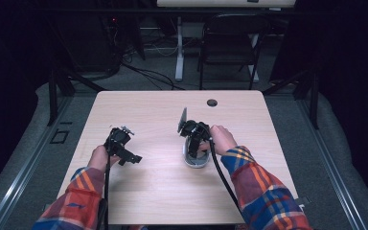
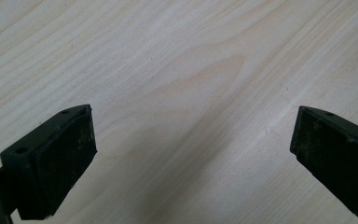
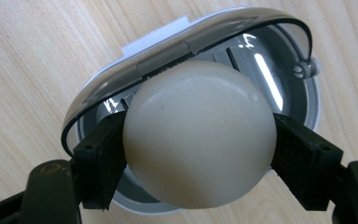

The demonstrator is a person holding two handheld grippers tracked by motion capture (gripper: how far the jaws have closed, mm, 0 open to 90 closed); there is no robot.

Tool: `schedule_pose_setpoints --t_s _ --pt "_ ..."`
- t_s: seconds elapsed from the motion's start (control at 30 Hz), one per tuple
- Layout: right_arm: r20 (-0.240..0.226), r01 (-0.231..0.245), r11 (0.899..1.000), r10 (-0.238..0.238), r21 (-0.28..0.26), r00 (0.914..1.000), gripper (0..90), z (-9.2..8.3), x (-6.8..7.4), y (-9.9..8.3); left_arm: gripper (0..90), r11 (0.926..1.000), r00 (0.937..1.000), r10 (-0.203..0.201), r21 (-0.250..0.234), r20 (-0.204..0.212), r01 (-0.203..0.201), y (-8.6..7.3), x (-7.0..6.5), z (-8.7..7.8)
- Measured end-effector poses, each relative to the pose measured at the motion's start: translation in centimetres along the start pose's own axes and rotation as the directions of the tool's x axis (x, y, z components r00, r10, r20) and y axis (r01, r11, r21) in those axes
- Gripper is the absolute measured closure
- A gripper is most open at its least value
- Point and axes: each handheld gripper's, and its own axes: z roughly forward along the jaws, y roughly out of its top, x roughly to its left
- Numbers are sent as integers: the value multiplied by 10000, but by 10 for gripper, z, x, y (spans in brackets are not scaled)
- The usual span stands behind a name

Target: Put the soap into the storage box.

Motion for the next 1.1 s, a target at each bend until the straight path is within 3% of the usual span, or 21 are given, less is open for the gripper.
schedule_pose_setpoints --t_s 0.53,0.93,1.1 --pt "-202 -297 9974 284 -662 9994 201 -14 -5 -14 1 10000 10000 5 69 -18 -4 0 0 0" --pt "-268 -574 9913 546 -1181 9981 165 -33 -9 -44 1 10000 10000 -53 65 10 53 0 -1 1" --pt "-269 -882 9848 852 -1499 9960 142 -40 -13 -65 1 10000 10000 -52 63 14 52 0 -1 1"
